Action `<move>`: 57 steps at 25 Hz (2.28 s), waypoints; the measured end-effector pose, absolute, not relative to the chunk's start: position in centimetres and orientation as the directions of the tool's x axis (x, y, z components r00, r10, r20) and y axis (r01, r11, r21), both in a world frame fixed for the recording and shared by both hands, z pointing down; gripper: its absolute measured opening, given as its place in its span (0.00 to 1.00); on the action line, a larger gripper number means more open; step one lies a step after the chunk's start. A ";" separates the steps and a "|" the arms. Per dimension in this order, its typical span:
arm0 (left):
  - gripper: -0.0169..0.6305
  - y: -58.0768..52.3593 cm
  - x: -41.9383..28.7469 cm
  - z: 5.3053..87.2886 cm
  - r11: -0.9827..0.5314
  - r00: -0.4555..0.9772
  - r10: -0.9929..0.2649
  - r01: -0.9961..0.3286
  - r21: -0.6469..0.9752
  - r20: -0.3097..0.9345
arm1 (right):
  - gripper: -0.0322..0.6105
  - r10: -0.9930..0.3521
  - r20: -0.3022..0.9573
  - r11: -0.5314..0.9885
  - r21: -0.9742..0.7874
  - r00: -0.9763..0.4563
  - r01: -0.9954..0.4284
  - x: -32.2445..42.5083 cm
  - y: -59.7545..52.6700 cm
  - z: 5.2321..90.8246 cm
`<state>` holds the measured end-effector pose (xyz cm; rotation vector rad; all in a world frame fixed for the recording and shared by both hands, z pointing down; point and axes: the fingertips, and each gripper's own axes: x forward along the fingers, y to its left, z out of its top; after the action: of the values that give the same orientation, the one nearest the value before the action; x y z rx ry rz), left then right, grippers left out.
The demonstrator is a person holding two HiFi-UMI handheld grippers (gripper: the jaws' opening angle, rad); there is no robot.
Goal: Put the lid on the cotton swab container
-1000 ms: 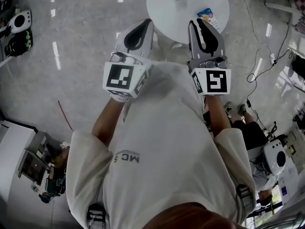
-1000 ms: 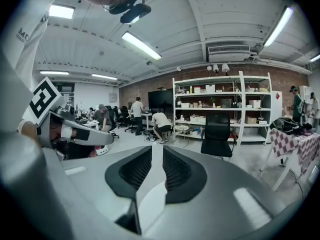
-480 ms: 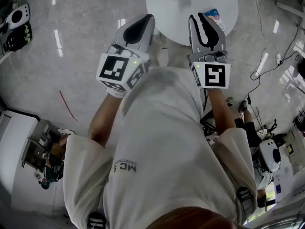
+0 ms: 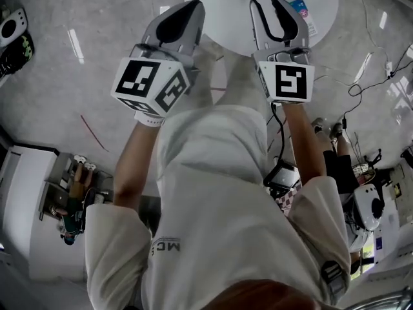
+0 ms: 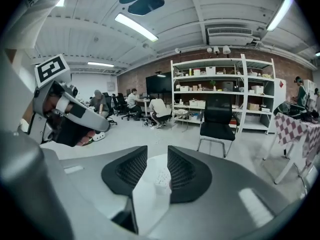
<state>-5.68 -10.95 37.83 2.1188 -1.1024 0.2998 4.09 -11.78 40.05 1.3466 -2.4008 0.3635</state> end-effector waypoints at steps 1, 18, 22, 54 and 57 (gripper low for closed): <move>0.07 -11.2 -5.3 38.8 -0.383 0.613 -0.612 -0.782 0.492 0.499 | 0.25 -0.765 0.436 0.511 -0.040 -0.475 -0.859 4.3 -12.0 41.2; 0.14 -14.8 -4.8 49.6 -0.405 0.665 -0.527 -0.744 0.531 0.530 | 0.39 -0.667 0.596 0.553 -0.006 -0.447 -0.833 2.4 -13.1 56.1; 0.14 -15.0 -4.4 50.4 -0.420 0.679 -0.511 -0.732 0.536 0.527 | 0.42 -0.663 0.612 0.556 0.016 -0.431 -0.831 2.3 -13.5 57.3; 0.27 -16.9 2.3 50.8 -0.583 0.818 -0.381 -0.574 0.575 0.431 | 0.33 -0.668 0.630 0.547 0.053 -0.397 -0.836 2.4 -15.4 59.0; 0.27 -17.2 3.1 51.4 -0.593 0.818 -0.368 -0.573 0.566 0.443 | 0.33 -0.667 0.629 0.549 0.054 -0.398 -0.834 2.5 -15.4 59.2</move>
<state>3.08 -17.25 51.35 2.2676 -0.6869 0.3631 2.47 -15.40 59.18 1.2039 -2.1833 0.3597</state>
